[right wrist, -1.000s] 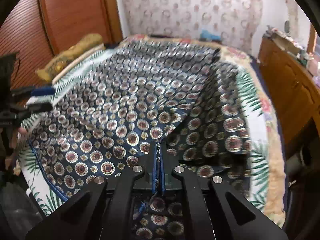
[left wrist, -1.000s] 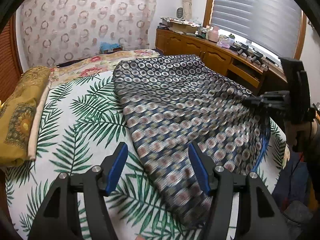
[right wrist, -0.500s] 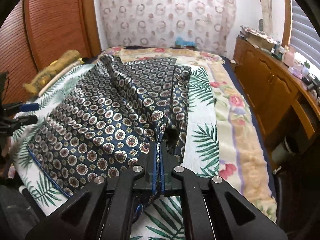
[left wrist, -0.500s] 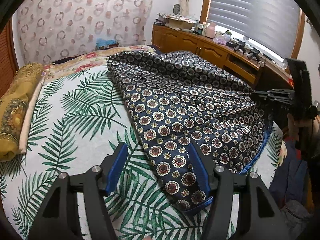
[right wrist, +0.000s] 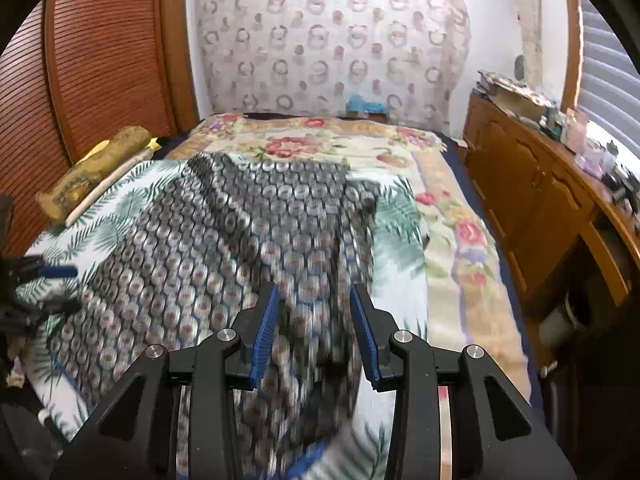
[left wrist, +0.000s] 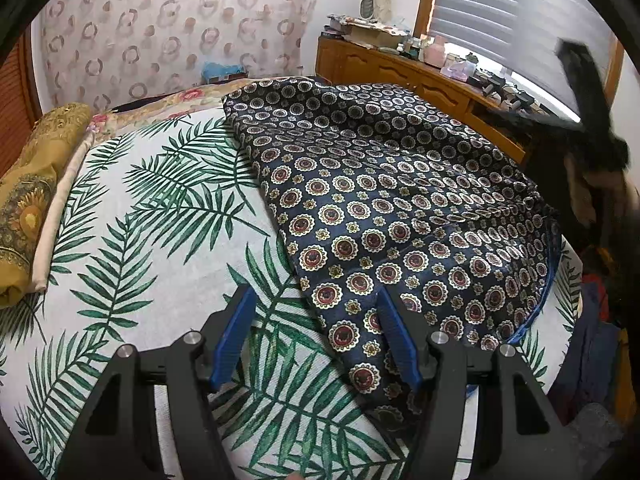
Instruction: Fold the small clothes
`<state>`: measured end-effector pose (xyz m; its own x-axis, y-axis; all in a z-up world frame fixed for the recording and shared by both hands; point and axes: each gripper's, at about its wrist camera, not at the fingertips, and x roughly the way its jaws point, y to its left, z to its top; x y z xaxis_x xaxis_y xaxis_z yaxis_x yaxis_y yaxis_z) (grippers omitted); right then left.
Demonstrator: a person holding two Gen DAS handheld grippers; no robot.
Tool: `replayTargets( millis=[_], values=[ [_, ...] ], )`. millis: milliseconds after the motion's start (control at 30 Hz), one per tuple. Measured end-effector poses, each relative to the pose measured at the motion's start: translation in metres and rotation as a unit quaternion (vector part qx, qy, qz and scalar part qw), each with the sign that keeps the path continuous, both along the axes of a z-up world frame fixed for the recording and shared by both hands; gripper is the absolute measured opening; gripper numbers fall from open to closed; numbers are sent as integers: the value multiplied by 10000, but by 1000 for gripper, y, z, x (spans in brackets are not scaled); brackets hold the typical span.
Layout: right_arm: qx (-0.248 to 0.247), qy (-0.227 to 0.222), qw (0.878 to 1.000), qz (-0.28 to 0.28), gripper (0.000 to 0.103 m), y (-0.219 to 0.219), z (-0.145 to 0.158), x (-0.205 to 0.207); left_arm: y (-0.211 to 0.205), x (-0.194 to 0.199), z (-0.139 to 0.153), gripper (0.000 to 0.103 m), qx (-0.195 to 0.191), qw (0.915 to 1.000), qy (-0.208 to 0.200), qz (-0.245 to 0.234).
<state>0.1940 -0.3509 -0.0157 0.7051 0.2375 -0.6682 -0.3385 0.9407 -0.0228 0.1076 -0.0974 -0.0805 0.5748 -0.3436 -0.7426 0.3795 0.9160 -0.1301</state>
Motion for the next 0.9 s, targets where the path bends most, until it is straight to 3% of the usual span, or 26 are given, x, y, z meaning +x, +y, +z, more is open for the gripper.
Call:
replayTargets(
  millis=[367, 633, 733, 800, 900],
  values=[
    [146, 542, 9984, -121, 37, 15, -17, 119, 4, 4, -7, 62, 62, 9999, 42, 69],
    [499, 1061, 9929, -210, 37, 8, -40, 162, 3, 2, -8, 62, 92, 9999, 20, 79],
    [519, 970, 9939, 20, 6, 13, -36, 160, 2, 1, -8, 62, 101, 9999, 10, 76],
    [446, 679, 9967, 88, 0, 15, -26, 155, 2, 1, -8, 62, 96, 9999, 4, 78],
    [459, 144, 9984, -306, 0, 4, -6, 147, 2, 0, -8, 62, 108, 9999, 2, 82]
  ],
)
